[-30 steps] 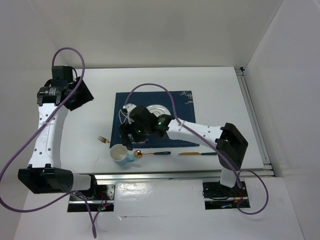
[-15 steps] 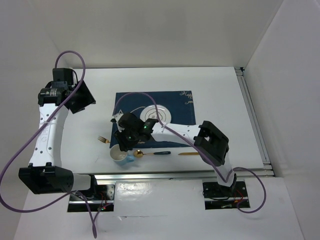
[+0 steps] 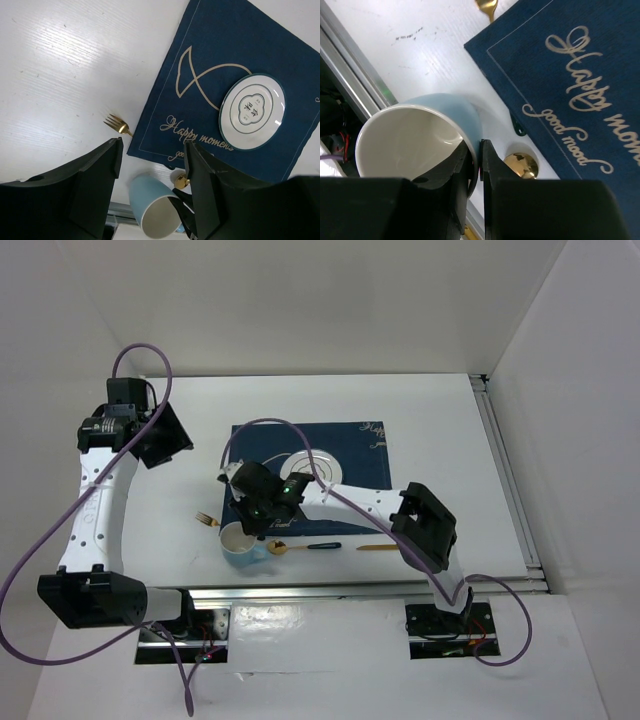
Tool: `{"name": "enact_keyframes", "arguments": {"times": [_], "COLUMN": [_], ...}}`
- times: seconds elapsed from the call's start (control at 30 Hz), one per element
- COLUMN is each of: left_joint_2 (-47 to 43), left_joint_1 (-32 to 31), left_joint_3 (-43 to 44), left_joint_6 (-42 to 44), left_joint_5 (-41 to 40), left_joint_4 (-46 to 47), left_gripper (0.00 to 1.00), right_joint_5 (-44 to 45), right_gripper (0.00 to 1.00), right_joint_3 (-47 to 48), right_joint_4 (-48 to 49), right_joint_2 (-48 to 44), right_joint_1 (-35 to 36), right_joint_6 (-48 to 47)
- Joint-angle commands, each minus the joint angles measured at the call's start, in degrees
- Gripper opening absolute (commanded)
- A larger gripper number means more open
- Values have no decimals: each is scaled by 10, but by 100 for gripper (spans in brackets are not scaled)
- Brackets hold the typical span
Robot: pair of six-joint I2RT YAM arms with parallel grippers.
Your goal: Set the dinner table for one person
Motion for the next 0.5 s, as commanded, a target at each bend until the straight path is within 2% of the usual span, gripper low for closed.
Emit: {"name": "enact_keyframes", "arguments": {"times": [0.0, 0.07, 0.2, 0.27, 0.47], "left_joint_2": [-19, -19, -19, -19, -24], "left_joint_1": [0, 0, 0, 0, 0], "left_joint_3": [5, 11, 16, 16, -24], "left_joint_6": [11, 11, 18, 18, 18], "left_joint_5": [7, 7, 21, 27, 32], "left_joint_4": [11, 11, 11, 11, 26], "left_gripper": [69, 69, 69, 71, 71], "right_joint_5": [35, 62, 95, 109, 133], "right_gripper": [0, 0, 0, 0, 0], "right_joint_3": [61, 88, 93, 93, 112], "right_joint_4": [-6, -44, -90, -109, -144], "right_joint_2": [-48, -55, -94, -117, -116], "right_joint_1": [5, -7, -74, -134, -304], "right_joint_6": [0, 16, 34, 48, 86]}}
